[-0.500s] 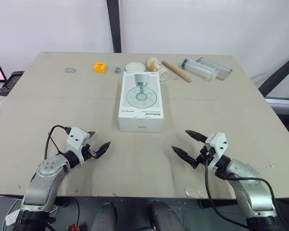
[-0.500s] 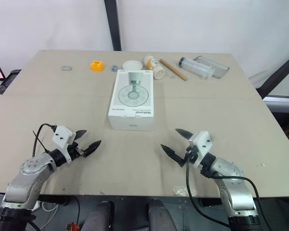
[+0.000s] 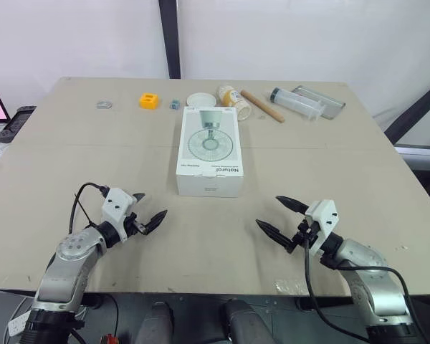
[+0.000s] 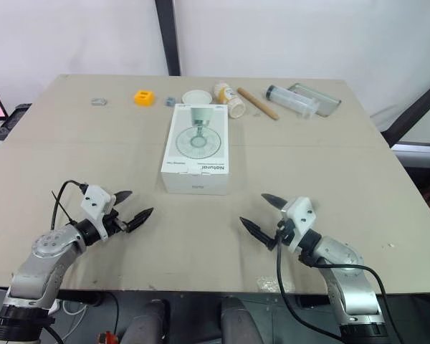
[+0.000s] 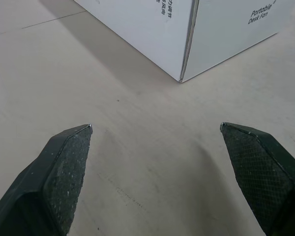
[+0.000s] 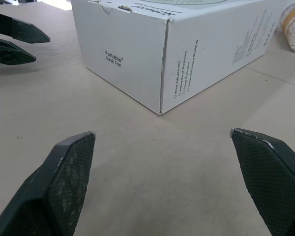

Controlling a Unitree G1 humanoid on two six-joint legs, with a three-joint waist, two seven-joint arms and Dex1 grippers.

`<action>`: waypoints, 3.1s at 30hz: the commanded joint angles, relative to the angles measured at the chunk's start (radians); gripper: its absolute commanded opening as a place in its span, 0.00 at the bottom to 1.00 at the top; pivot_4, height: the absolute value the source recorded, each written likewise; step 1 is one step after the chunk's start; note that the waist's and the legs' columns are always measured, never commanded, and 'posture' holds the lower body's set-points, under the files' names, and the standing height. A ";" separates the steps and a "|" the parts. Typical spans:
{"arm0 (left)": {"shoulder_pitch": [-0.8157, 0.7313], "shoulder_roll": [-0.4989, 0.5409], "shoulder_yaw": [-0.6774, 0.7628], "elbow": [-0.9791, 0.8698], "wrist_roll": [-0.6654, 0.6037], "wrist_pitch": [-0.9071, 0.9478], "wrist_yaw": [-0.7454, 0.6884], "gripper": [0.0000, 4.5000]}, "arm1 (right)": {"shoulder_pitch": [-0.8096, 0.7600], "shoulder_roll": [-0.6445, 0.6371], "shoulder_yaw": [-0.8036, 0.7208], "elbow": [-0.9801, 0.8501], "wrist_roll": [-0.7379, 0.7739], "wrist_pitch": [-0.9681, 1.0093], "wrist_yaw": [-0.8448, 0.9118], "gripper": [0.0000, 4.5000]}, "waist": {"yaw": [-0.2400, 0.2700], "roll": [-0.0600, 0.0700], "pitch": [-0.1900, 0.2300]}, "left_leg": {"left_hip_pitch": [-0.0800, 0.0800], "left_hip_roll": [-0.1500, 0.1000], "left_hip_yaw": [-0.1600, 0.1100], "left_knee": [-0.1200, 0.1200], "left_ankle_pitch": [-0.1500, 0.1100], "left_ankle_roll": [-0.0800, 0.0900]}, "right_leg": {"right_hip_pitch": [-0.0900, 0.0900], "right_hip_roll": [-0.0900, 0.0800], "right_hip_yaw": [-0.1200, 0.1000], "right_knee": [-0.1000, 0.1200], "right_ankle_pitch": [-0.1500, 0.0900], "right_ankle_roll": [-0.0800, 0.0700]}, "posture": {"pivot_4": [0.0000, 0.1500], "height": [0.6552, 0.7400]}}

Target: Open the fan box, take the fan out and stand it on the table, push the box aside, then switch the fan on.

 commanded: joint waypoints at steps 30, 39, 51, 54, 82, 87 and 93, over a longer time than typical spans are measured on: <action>-0.504 -0.016 -0.133 0.097 -0.037 0.213 -0.040 0.01 | -0.223 -0.040 0.068 -0.095 -0.030 0.063 0.002 1.00 | -0.001 0.000 0.000 | 0.000 -0.001 0.000 0.002 0.000 0.000 | 0.001 0.000 0.000 0.000 0.001 0.001 | 1.00 1.00; -0.531 -0.026 -0.191 0.182 0.012 0.238 -0.046 0.01 | -0.366 0.005 0.178 -0.063 -0.113 0.094 -0.021 1.00 | -0.001 0.000 0.000 | 0.000 -0.001 0.000 0.002 0.000 0.000 | 0.001 0.000 0.000 0.000 0.001 0.001 | 1.00 1.00; -0.533 -0.053 -0.221 0.204 0.059 0.213 -0.040 0.01 | -0.642 0.062 0.309 0.220 -0.263 -0.001 0.012 1.00 | 0.001 0.001 -0.001 | 0.001 -0.001 0.000 0.003 0.000 0.000 | 0.002 0.000 0.000 0.000 0.005 -0.005 | 1.00 1.00; -0.530 -0.061 -0.220 0.206 0.069 0.209 -0.036 0.01 | -0.680 0.066 0.320 0.291 -0.288 -0.047 0.025 1.00 | 0.000 0.001 -0.001 | 0.001 -0.001 -0.001 0.003 0.000 0.000 | 0.002 0.000 0.000 0.000 0.005 -0.005 | 1.00 1.00; -0.516 -0.099 -0.224 0.204 0.095 0.209 -0.035 0.01 | -0.775 0.055 0.245 0.433 -0.316 -0.171 0.003 1.00 | 0.000 0.001 -0.001 | 0.001 -0.001 -0.001 0.003 0.000 0.000 | 0.003 0.000 0.000 0.000 0.005 -0.005 | 1.00 1.00; -0.514 -0.103 -0.226 0.206 0.097 0.206 -0.037 0.01 | -0.797 0.067 0.220 0.441 -0.307 -0.174 -0.027 1.00 | 0.000 0.001 -0.001 | 0.001 -0.001 -0.001 0.003 0.000 0.000 | 0.003 0.000 0.000 0.000 0.005 -0.005 | 1.00 1.00; -0.509 -0.109 -0.228 0.206 0.100 0.205 -0.037 0.01 | -0.803 0.084 0.184 0.427 -0.280 -0.136 -0.048 1.00 | -0.001 0.001 -0.001 | 0.001 -0.001 -0.001 0.002 0.000 0.000 | 0.003 0.000 0.000 0.000 0.005 -0.005 | 1.00 1.00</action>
